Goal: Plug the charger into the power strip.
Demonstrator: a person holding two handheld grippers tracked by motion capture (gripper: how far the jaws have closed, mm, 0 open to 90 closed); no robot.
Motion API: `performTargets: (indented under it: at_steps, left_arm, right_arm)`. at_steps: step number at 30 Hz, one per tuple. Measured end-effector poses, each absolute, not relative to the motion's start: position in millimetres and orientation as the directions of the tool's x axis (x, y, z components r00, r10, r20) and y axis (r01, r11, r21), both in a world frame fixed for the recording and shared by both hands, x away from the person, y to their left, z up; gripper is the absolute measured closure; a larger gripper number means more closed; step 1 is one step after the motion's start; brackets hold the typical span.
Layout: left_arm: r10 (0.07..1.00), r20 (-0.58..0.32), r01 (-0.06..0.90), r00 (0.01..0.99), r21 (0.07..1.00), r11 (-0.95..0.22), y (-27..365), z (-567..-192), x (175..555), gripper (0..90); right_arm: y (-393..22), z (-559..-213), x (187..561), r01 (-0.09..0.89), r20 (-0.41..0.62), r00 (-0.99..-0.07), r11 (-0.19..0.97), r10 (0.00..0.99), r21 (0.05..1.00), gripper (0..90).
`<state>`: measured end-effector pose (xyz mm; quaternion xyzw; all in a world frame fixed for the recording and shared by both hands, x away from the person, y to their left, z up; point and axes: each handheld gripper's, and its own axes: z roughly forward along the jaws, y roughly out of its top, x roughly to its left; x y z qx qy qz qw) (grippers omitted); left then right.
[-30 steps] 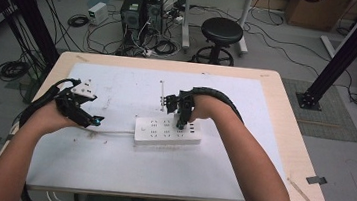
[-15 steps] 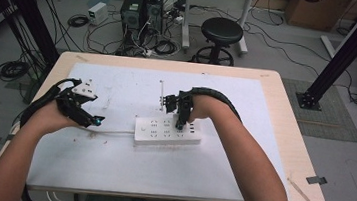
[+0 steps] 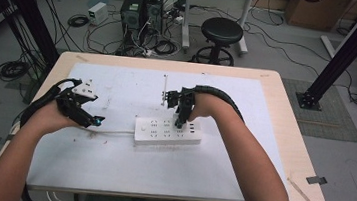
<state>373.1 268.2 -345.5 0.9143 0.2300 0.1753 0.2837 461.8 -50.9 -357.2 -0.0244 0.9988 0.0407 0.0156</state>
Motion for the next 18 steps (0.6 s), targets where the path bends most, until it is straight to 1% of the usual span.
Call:
performTargets:
  at_steps: [1,2,3,4,7,8,10,11,12,13,14,15,18]
  left_arm:
    - [0.52,0.19,0.321,0.833,0.599,-0.733,268,-345,373,19.3]
    - [0.52,0.19,0.321,0.833,0.599,-0.733,268,-345,373,19.3]
    - [0.528,0.189,0.32,0.828,0.613,-0.722,269,-345,374,19.3]
    - [0.531,0.188,0.321,0.827,0.617,-0.719,270,-345,374,19.3]
    - [0.527,0.195,0.312,0.827,0.621,-0.719,270,-344,374,19.3]
    - [0.522,0.198,0.303,0.83,0.626,-0.719,270,-343,374,19.3]
    - [0.514,0.195,0.286,0.835,0.645,-0.709,268,-342,374,19.3]
    - [0.514,0.195,0.286,0.835,0.645,-0.709,268,-342,374,19.3]
    - [0.505,0.191,0.277,0.841,0.651,-0.707,266,-342,374,19.3]
    - [0.504,0.192,0.273,0.842,0.655,-0.705,266,-342,374,19.3]
    - [0.504,0.192,0.273,0.842,0.655,-0.705,266,-342,374,19.3]
    - [0.495,0.197,0.256,0.846,0.665,-0.702,263,-341,374,19.3]
    - [0.493,0.199,0.25,0.847,0.669,-0.7,262,-341,374,19.3]
  right_arm:
    - [-53,-354,462,-0.034,-0.029,-0.999,0.995,-0.031,0.098,47.5]
    - [-53,-354,462,-0.034,-0.029,-0.999,0.995,-0.031,0.098,45.0]
    - [-53,-354,462,-0.034,-0.029,-0.999,0.995,-0.031,0.098,45.0]
    - [-65,-343,460,0.012,-0.026,-1.0,0.981,0.017,0.193,39.2]
    - [-77,-336,456,0.048,-0.015,-0.998,0.957,0.055,0.287,37.2]
    - [-77,-336,456,0.048,-0.015,-0.998,0.957,0.055,0.287,37.2]
    - [-91,-330,452,0.086,-0.004,-0.995,0.922,0.095,0.377,33.2]
    - [-91,-330,452,0.086,-0.004,-0.995,0.922,0.095,0.377,33.2]
    - [-95,-328,450,0.098,-0.005,-0.994,0.909,0.109,0.406,30.8]
    - [-103,-326,448,0.133,0.012,-0.99,0.886,0.143,0.444,30.7]
    - [-103,-326,448,0.133,0.012,-0.99,0.886,0.143,0.444,30.7]
    - [-114,-324,442,0.157,0.025,-0.986,0.852,0.167,0.499,28.7]
    - [-117,-323,440,0.163,0.023,-0.984,0.842,0.177,0.514,28.0]
